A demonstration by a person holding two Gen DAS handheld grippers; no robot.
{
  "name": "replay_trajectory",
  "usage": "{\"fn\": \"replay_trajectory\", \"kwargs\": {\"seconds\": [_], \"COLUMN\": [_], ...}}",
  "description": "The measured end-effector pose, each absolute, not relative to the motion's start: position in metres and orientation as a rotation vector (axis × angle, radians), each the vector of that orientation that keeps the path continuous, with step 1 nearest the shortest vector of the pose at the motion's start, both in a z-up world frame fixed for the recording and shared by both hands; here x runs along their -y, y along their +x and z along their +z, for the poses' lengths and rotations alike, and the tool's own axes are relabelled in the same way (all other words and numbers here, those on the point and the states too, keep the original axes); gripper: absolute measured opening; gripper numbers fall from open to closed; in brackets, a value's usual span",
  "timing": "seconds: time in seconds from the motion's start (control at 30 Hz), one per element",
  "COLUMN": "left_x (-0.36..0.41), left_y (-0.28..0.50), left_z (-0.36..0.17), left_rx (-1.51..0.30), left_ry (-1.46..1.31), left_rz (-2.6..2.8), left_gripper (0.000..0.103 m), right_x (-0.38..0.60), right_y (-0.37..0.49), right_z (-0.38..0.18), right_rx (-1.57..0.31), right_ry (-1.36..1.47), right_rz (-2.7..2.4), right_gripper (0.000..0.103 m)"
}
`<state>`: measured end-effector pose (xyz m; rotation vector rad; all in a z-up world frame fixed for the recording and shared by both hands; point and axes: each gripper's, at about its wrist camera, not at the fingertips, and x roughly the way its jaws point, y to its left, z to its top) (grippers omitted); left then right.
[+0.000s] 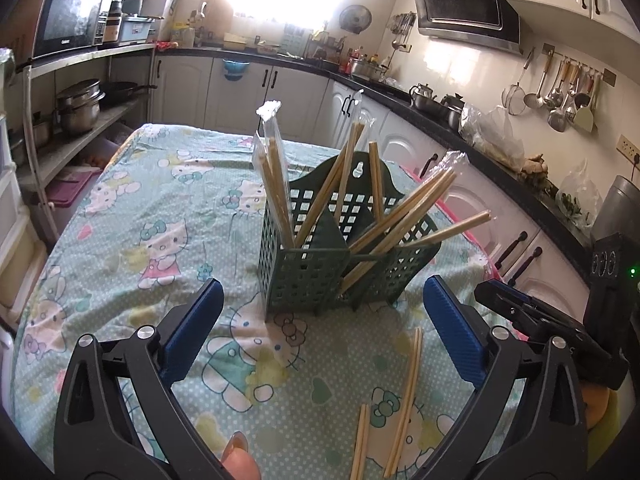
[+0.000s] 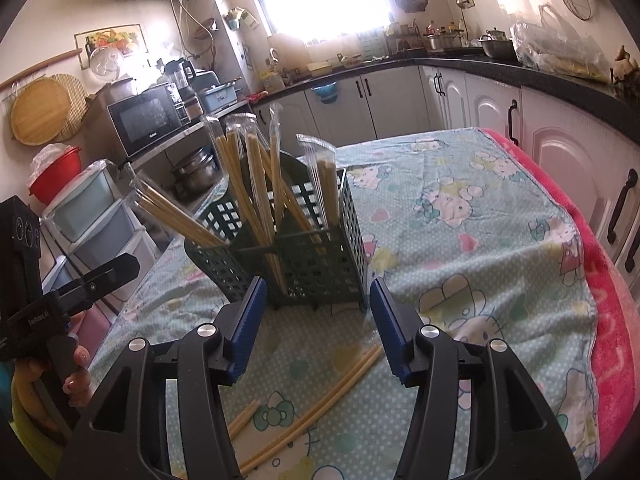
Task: Organize utensils
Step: 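Withdraw the open right gripper and lower it to the remaining chopsticks, then close the right gripper on one of the last chopsticks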
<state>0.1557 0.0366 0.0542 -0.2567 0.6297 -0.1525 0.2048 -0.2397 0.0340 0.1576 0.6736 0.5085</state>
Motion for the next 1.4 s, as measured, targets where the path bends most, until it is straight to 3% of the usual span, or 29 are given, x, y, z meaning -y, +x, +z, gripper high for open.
{"fn": "replay_trajectory", "kwargs": {"seconds": [0.57,1.03,1.2,1.4], "left_x": [-0.02,0.007,0.018,0.028], "left_y": [0.148,0.144,0.144,0.146], "left_z": [0.026,-0.026,-0.037,-0.049], "left_rx": [-0.715,-0.889,-0.928,-0.967], "left_ry": [-0.228,-0.188,-0.169,-0.17], "left_rz": [-0.182,-0.246,-0.267,-0.301], "left_gripper": [0.092,0.092,0.083,0.06], "right_x": [0.237,0.245,0.248,0.247], "right_y": [0.199,0.204,0.209,0.217], "right_z": [0.013,-0.014,-0.027,-0.04], "right_rx": [-0.745,-0.836,-0.88,-0.917], "right_ry": [0.133,0.139,0.135,0.125], "right_rz": [0.524,0.493,0.471,0.457], "right_gripper": [0.056,0.056,0.056,0.052]}}
